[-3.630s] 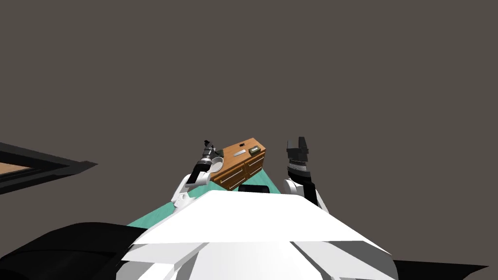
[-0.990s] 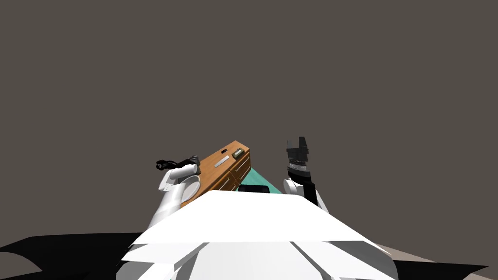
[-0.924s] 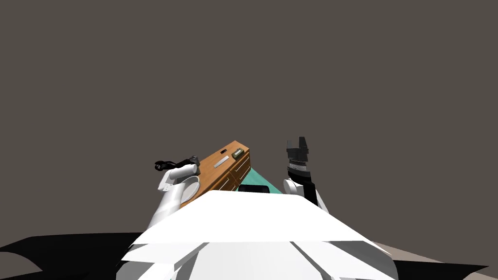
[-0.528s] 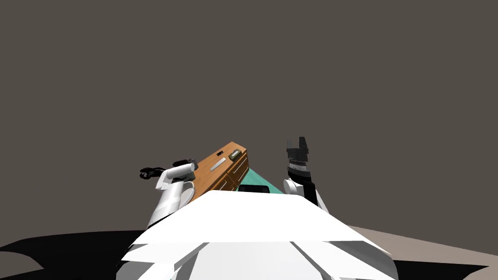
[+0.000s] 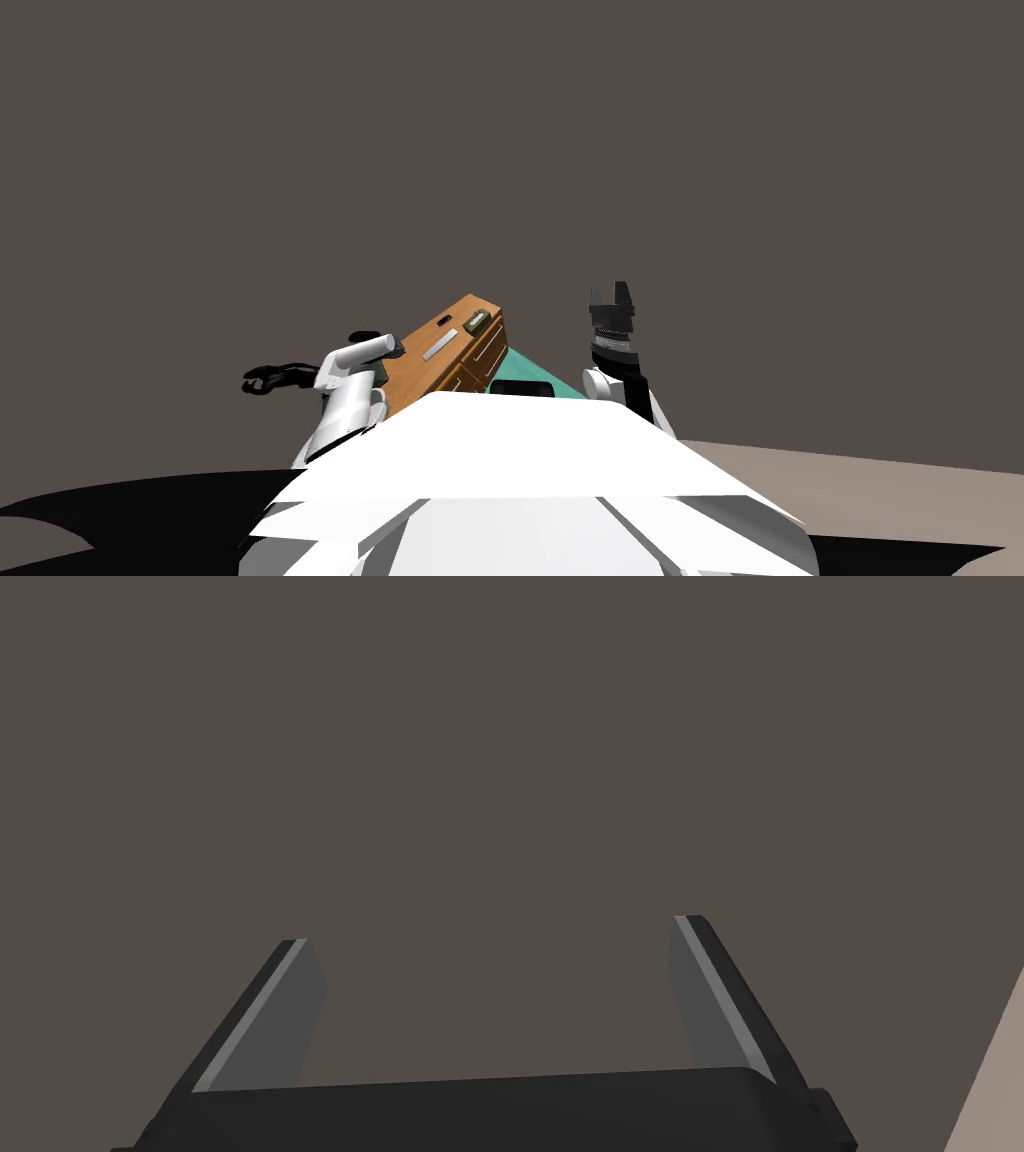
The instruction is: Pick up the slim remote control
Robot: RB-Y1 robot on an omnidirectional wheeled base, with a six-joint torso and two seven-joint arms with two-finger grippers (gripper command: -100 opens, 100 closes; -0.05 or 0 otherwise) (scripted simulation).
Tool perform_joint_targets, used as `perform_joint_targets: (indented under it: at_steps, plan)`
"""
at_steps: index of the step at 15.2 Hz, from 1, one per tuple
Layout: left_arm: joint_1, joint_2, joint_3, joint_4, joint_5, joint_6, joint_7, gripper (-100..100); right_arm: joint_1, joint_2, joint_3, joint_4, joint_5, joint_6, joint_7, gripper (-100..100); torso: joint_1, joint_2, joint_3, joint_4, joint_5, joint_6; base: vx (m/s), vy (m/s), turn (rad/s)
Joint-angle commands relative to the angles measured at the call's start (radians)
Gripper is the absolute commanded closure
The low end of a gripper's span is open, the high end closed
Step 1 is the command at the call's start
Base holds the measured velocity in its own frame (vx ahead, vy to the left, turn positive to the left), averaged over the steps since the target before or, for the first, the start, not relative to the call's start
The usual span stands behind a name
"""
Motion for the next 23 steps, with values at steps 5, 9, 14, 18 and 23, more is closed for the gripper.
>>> perform_joint_targets:
  at_steps: [5,9,14,18,23]
  plan:
    - [-0.029,0.004,0.042,0.055,0.011,0.123,0.024,-100,0.0,0.0,0.0,0.0,0.0,0.0,0.0,0,0.0,0.0,0.0,0.0,0.0,0.0,0.017,0.0,-0.135]
    - [-0.061,0.008,0.087,0.115,0.024,0.206,0.048,-100,0.0,0.0,0.0,0.0,0.0,0.0,0.0,0,0.0,0.0,0.0,0.0,0.0,-0.001,0.018,0.002,-0.144]
    - [-0.088,0.009,0.127,0.17,0.036,0.305,0.069,-100,0.0,0.0,0.0,0.0,0.0,0.0,0.0,0,0.0,0.0,0.0,0.0,0.0,0.0,0.02,0.006,-0.13]
    - [-0.099,0.009,0.145,0.195,0.041,0.37,0.078,-100,0.0,0.0,0.0,0.0,0.0,0.0,0.0,0,0.001,0.0,0.0,0.0,0.0,0.0,0.019,0.01,-0.125]
    - [-0.124,0.003,0.188,0.26,0.053,0.474,0.101,-100,0.0,0.0,0.0,0.0,0.0,0.0,0.0,0,0.001,0.0,0.0,0.0,0.0,-0.001,0.023,0.019,-0.124]
